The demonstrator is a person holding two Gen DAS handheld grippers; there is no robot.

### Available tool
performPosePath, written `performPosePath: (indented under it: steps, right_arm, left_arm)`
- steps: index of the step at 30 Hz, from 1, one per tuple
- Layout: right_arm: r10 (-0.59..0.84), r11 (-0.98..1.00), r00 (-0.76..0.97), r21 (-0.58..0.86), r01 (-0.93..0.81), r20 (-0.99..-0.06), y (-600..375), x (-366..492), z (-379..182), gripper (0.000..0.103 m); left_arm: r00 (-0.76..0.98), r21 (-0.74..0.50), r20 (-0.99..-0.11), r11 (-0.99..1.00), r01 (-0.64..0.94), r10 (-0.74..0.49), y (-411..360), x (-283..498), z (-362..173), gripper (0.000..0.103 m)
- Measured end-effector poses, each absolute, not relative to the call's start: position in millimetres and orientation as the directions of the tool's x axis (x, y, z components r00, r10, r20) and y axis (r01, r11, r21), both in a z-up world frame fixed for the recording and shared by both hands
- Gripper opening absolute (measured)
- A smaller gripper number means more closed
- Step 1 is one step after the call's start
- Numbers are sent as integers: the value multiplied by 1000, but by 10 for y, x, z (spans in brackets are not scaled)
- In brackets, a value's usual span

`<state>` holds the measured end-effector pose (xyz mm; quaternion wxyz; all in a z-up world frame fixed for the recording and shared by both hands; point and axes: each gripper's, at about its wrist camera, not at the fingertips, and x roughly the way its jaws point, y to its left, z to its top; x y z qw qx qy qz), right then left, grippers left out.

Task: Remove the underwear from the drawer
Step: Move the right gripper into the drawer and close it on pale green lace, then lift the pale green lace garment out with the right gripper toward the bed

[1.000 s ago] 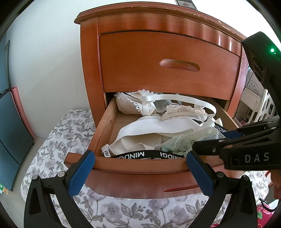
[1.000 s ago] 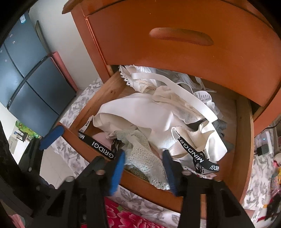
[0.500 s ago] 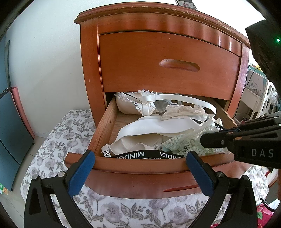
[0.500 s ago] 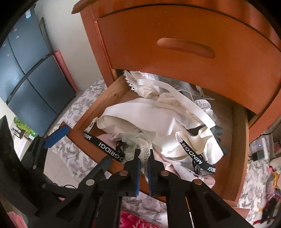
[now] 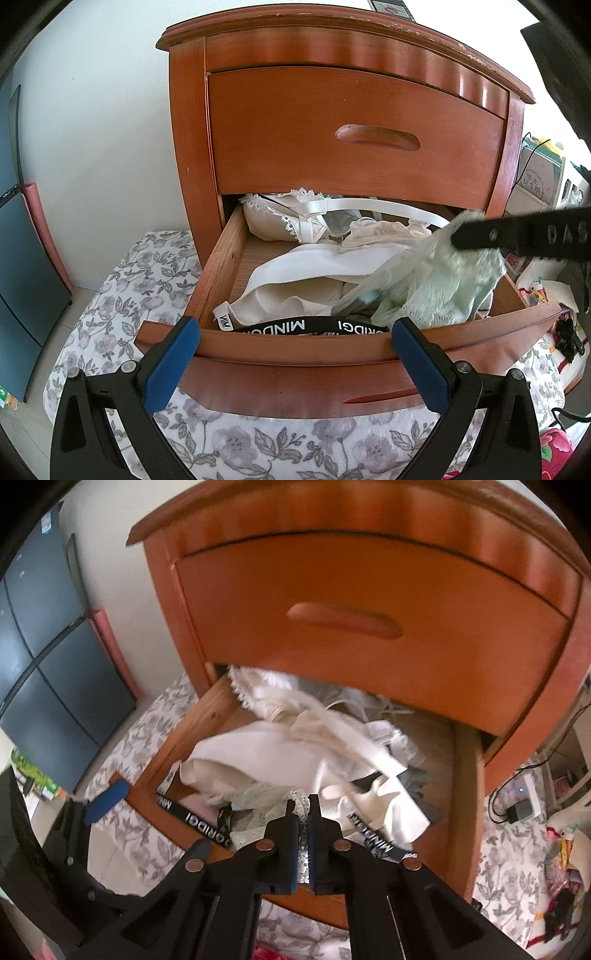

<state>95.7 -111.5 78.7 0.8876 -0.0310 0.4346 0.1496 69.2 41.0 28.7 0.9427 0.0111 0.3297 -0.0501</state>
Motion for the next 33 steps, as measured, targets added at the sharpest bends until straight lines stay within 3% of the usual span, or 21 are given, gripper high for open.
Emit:
performPosePath:
  steps: [33]
  right_arm:
    - [153, 985, 814, 18, -173, -560, -1550, 615, 1891, 3]
  left_arm:
    - [778, -12, -623, 995, 102, -87, 410, 692, 288, 103]
